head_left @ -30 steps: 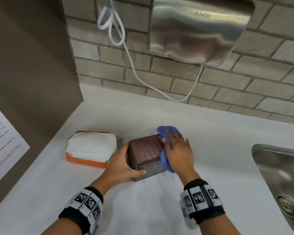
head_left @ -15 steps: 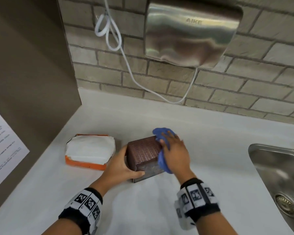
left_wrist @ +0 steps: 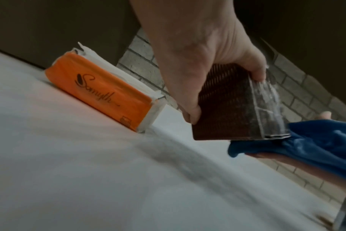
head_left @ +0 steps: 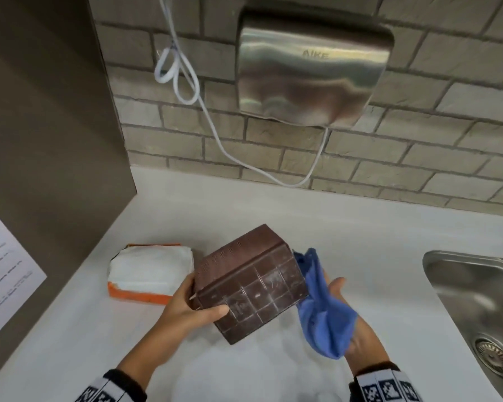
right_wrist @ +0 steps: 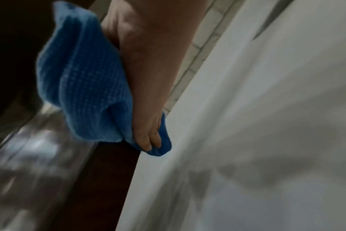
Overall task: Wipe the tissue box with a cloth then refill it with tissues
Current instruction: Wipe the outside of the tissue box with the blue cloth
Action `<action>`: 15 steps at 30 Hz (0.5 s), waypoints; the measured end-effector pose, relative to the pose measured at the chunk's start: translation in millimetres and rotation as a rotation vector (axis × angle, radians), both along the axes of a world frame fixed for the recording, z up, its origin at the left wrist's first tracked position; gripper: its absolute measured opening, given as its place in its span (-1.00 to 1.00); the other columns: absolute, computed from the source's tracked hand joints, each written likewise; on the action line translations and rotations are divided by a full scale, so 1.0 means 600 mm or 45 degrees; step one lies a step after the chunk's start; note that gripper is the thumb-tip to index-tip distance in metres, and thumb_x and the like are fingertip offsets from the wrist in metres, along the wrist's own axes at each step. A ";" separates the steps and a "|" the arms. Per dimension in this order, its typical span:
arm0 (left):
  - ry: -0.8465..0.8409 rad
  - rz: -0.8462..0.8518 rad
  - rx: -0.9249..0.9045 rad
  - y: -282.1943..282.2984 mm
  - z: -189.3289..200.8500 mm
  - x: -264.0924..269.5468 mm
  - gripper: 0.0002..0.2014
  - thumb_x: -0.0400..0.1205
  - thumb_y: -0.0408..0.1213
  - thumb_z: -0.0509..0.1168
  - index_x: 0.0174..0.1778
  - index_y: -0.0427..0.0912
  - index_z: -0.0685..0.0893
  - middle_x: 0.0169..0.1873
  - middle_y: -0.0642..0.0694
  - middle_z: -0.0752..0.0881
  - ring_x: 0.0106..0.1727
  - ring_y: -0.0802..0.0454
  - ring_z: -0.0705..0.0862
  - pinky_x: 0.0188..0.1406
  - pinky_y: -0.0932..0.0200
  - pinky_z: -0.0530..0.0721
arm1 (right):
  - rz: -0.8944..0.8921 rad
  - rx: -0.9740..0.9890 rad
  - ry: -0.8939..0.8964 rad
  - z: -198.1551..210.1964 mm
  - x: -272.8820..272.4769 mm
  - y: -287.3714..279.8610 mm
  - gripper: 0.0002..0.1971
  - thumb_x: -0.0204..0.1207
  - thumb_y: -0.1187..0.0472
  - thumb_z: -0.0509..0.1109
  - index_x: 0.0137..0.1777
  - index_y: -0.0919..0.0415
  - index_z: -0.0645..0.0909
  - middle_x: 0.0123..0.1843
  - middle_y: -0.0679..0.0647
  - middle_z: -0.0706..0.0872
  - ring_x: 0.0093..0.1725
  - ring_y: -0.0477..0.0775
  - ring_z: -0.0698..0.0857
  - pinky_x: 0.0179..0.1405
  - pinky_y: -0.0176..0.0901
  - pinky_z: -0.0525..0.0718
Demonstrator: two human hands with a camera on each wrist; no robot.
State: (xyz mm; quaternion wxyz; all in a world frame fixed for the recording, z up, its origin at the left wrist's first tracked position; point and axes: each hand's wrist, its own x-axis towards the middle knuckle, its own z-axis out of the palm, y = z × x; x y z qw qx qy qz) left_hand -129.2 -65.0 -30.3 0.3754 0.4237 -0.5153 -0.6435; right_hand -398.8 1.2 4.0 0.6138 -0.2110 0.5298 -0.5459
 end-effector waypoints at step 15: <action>-0.187 -0.291 -0.188 -0.042 0.050 -0.040 -0.04 0.10 -0.12 0.70 0.34 0.44 0.36 0.37 0.28 0.53 0.46 0.33 0.45 0.49 0.25 0.38 | 0.718 -0.423 0.566 0.034 0.001 -0.068 0.05 0.19 0.15 0.70 0.62 -0.17 0.16 0.62 -0.17 0.33 0.55 -0.07 0.41 0.45 -0.01 0.53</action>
